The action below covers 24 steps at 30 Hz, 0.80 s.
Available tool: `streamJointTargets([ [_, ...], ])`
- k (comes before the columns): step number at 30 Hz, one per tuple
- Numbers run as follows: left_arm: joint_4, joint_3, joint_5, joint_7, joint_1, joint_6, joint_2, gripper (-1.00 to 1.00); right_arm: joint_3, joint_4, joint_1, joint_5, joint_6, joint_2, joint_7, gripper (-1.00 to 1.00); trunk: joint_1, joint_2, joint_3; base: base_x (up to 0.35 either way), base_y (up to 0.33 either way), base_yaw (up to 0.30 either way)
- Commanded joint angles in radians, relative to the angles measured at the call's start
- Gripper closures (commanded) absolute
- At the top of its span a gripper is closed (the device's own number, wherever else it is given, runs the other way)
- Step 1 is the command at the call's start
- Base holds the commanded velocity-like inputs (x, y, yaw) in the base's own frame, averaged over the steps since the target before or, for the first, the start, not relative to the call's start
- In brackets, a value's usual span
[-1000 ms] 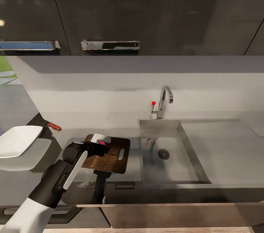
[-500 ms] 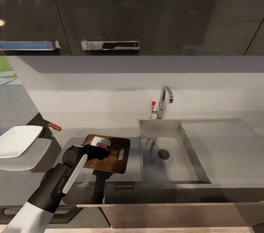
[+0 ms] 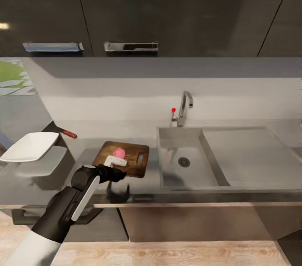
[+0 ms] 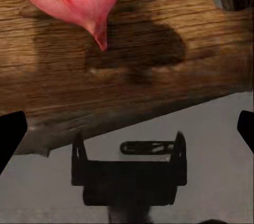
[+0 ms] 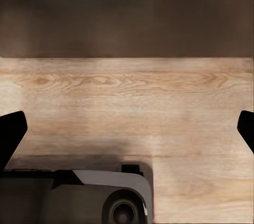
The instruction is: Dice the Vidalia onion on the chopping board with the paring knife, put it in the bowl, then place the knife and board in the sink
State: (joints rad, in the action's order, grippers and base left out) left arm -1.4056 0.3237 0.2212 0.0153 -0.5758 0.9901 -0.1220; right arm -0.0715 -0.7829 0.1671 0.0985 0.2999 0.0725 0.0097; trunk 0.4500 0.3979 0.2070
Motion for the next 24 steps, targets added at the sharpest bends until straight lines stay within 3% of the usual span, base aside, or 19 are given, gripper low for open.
streamJointTargets([
  [1,-0.001,0.001,0.003,0.002,-0.001,0.004,-0.001,-1.00,-0.004,-0.001,0.000,0.010,0.002,0.001,0.001,-1.00,0.000,0.002,0.002,-0.333,0.000,0.000],
  [24,0.007,0.002,0.004,0.002,-0.001,0.004,-0.001,-1.00,-0.004,-0.001,0.000,0.010,0.002,0.001,0.001,-1.00,0.000,0.002,0.002,-0.333,0.000,0.000],
])
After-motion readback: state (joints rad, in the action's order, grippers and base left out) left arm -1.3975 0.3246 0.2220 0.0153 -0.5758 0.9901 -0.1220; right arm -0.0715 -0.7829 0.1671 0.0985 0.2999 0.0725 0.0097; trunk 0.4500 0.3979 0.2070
